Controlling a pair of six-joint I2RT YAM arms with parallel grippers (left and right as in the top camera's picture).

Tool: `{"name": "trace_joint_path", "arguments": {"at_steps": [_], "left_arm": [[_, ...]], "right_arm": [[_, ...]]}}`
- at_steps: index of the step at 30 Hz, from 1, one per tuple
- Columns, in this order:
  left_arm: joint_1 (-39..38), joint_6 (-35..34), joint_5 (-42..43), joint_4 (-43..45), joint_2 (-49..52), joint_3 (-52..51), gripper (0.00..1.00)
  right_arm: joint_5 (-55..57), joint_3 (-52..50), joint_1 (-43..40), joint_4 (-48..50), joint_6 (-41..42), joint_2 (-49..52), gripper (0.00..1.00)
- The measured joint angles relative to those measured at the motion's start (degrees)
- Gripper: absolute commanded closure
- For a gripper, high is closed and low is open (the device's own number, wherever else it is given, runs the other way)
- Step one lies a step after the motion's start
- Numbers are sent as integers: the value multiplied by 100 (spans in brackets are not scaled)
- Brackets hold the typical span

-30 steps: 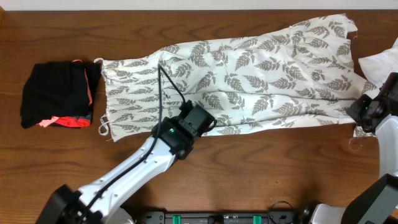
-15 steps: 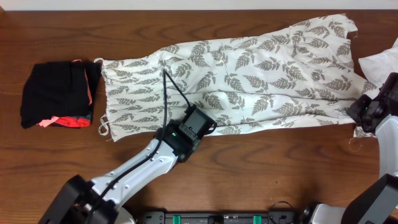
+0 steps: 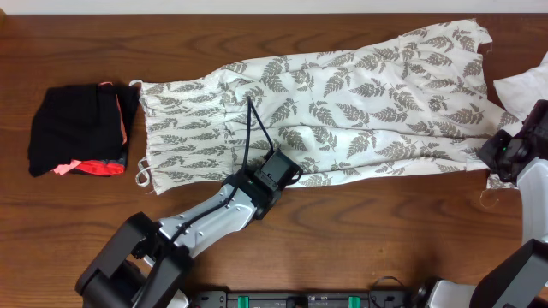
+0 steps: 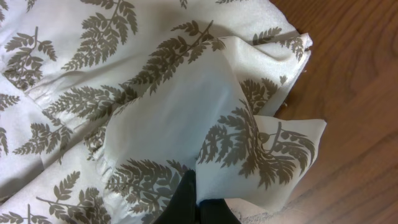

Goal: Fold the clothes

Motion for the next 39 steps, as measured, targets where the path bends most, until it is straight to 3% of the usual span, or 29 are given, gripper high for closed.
{"name": "trace_joint_path", "arguments": {"at_steps": [6, 17, 18, 20, 22, 23, 28, 33, 39], "left_arm": [[-20, 225, -24, -302, 0, -9, 43], [-24, 352, -111, 151, 0, -13, 43], [-24, 284, -111, 151, 0, -13, 47], [-24, 157, -114, 153, 0, -13, 64], [-24, 37, -120, 155, 0, -13, 87], [-24, -39, -120, 157, 0, -13, 93], [-24, -173, -129, 144, 2, -17, 94], [-24, -723, -127, -227, -74, -22, 94], [-24, -1246, -120, -876, -935, -26, 94]], "right_arm": [[0, 2, 0, 26, 0, 0, 99], [-2, 0, 0, 50, 0, 0, 99], [0, 0, 0, 52, 0, 0, 99], [-2, 2, 0, 52, 0, 0, 99], [-2, 0, 0, 52, 0, 0, 99], [-2, 2, 0, 52, 0, 0, 99], [-2, 0, 0, 50, 0, 0, 99], [-2, 0, 0, 52, 0, 0, 99], [-2, 0, 0, 50, 0, 0, 99]]}}
